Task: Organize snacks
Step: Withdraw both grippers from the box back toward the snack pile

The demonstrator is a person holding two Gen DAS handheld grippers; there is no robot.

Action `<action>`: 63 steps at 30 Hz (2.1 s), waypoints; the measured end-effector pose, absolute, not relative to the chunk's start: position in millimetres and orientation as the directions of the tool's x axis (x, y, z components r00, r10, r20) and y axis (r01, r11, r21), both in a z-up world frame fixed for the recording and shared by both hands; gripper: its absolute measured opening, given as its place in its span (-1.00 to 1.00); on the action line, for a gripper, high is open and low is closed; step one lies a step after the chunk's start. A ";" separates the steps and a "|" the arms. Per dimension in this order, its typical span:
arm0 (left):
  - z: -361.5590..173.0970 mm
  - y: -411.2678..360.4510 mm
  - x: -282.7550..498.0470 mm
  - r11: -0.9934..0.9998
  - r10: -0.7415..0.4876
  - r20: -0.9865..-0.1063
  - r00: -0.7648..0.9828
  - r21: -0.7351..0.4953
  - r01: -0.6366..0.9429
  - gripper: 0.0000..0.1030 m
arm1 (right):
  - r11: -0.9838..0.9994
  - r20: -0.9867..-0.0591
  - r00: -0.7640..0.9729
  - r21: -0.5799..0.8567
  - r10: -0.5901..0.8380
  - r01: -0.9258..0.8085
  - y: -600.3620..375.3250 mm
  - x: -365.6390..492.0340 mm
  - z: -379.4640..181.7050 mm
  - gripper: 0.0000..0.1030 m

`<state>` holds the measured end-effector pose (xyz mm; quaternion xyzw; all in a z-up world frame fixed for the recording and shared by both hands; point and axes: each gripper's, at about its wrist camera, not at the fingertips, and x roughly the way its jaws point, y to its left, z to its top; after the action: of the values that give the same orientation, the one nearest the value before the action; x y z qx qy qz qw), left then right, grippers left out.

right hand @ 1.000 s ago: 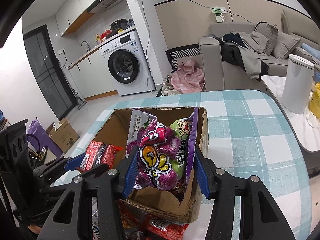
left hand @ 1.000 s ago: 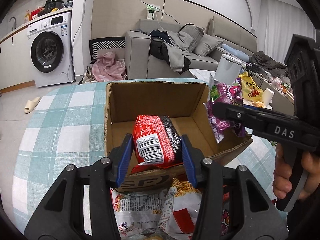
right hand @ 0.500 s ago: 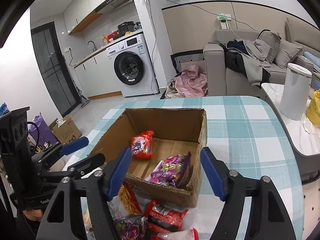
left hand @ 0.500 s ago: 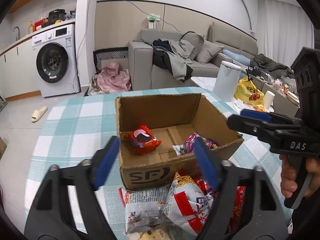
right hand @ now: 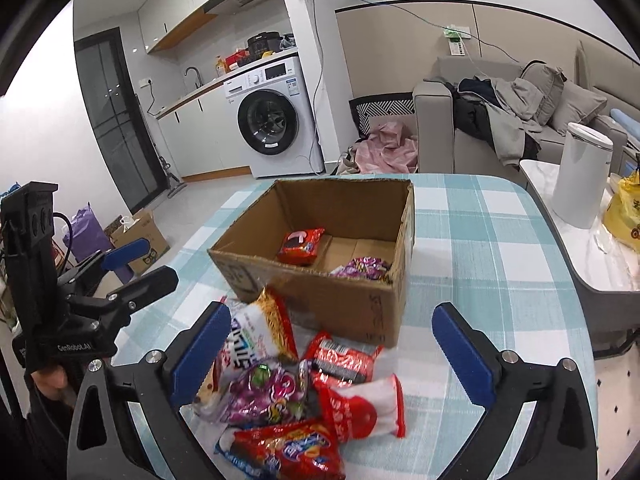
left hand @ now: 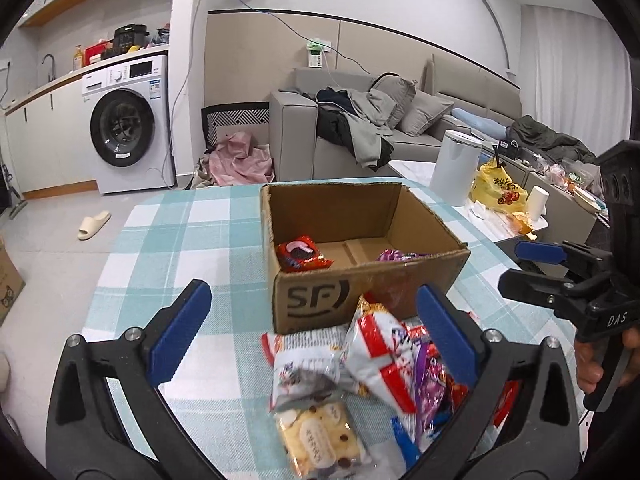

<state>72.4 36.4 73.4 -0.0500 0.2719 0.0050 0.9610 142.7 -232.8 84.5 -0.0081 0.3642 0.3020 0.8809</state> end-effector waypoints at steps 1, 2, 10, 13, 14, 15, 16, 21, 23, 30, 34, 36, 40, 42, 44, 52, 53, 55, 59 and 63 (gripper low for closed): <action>72.8 38.5 69.0 0.994 -0.019 -0.525 0.851 -0.101 -0.040 0.98 | 0.817 -0.648 0.548 0.214 0.529 -0.535 -234.7 140.9 83.7 0.99; 71.7 40.5 65.2 0.993 -0.021 -0.528 0.849 -0.108 -0.042 0.98 | 0.817 -0.648 0.545 0.222 0.531 -0.532 -236.8 138.5 82.9 0.99; 64.3 47.2 36.1 0.993 -0.008 -0.550 0.835 -0.106 -0.060 0.98 | 0.814 -0.660 0.523 0.251 0.540 -0.524 -246.6 117.6 71.3 0.99; 61.7 47.4 30.0 0.992 -0.007 -0.555 0.832 -0.109 -0.064 0.98 | 0.814 -0.665 0.515 0.259 0.541 -0.521 -250.1 110.1 66.5 0.99; 60.3 46.2 29.1 0.992 -0.010 -0.558 0.830 -0.110 -0.062 0.98 | 0.815 -0.667 0.513 0.261 0.540 -0.518 -250.9 108.5 65.4 0.99; 59.0 45.4 26.9 0.992 -0.010 -0.560 0.828 -0.109 -0.061 0.98 | 0.814 -0.667 0.511 0.265 0.542 -0.517 -252.3 106.8 64.5 0.99; 57.8 44.1 24.8 0.993 -0.008 -0.562 0.827 -0.103 -0.061 0.98 | 0.813 -0.668 0.509 0.267 0.543 -0.517 -253.4 104.9 63.5 0.99; 51.3 37.1 19.4 0.995 0.000 -0.576 0.817 -0.078 -0.055 0.98 | 0.815 -0.684 0.497 0.261 0.534 -0.517 -257.2 98.3 55.3 0.99; 46.1 36.6 16.2 0.995 -0.003 -0.585 0.811 -0.085 -0.058 0.98 | 0.812 -0.685 0.490 0.268 0.539 -0.518 -259.5 95.9 51.7 0.99; 27.8 33.9 8.4 0.994 -0.014 -0.618 0.786 -0.090 -0.053 0.98 | 0.814 -0.708 0.469 0.265 0.528 -0.517 -262.5 91.3 41.6 0.99; 20.4 32.3 8.5 0.995 -0.024 -0.639 0.769 -0.093 -0.046 0.98 | 0.815 -0.727 0.459 0.240 0.511 -0.527 -260.4 87.9 36.6 0.99; 18.2 32.4 9.1 0.994 -0.028 -0.644 0.765 -0.097 -0.045 0.98 | 0.810 -0.740 0.444 0.229 0.505 -0.539 -258.2 86.4 33.0 0.99; 11.1 30.2 10.0 0.994 -0.042 -0.660 0.750 -0.102 -0.034 0.98 | 0.794 -0.752 0.418 0.225 0.510 -0.564 -253.2 83.9 28.3 0.99; 7.0 27.4 12.0 0.995 -0.039 -0.669 0.742 -0.090 -0.030 0.98 | 0.784 -0.758 0.407 0.215 0.510 -0.583 -249.4 81.2 26.2 0.99; 3.4 25.6 13.9 0.996 -0.037 -0.678 0.734 -0.085 -0.028 0.98 | 0.776 -0.767 0.394 0.207 0.507 -0.596 -245.1 80.0 22.3 0.99; -17.7 20.0 24.0 0.997 -0.039 -0.721 0.692 -0.070 -0.017 0.98 | 0.766 -0.797 0.348 0.209 0.494 -0.608 -232.9 81.2 2.2 0.99; -19.8 20.0 25.0 0.997 -0.038 -0.725 0.687 -0.070 -0.018 0.98 | 0.767 -0.799 0.344 0.213 0.493 -0.605 -232.1 82.1 0.0 0.99; -23.8 21.2 27.2 0.997 -0.039 -0.732 0.680 -0.074 -0.023 0.98 | 0.764 -0.799 0.336 0.223 0.499 -0.605 -231.5 83.1 -2.7 0.99; -32.1 24.5 32.8 0.996 -0.041 -0.748 0.663 -0.085 -0.035 0.98 | 0.758 -0.792 0.328 0.241 0.515 -0.606 -231.7 84.1 -4.9 0.99; -38.8 29.7 38.2 0.992 -0.041 -0.754 0.655 -0.106 -0.060 0.98 | 0.755 -0.786 0.321 0.261 0.528 -0.602 -233.7 86.7 -7.1 0.98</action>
<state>38.2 29.7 -38.8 -0.0611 0.4153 0.0053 0.9076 86.7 -233.7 -7.1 -0.0397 0.4673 0.3480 0.8118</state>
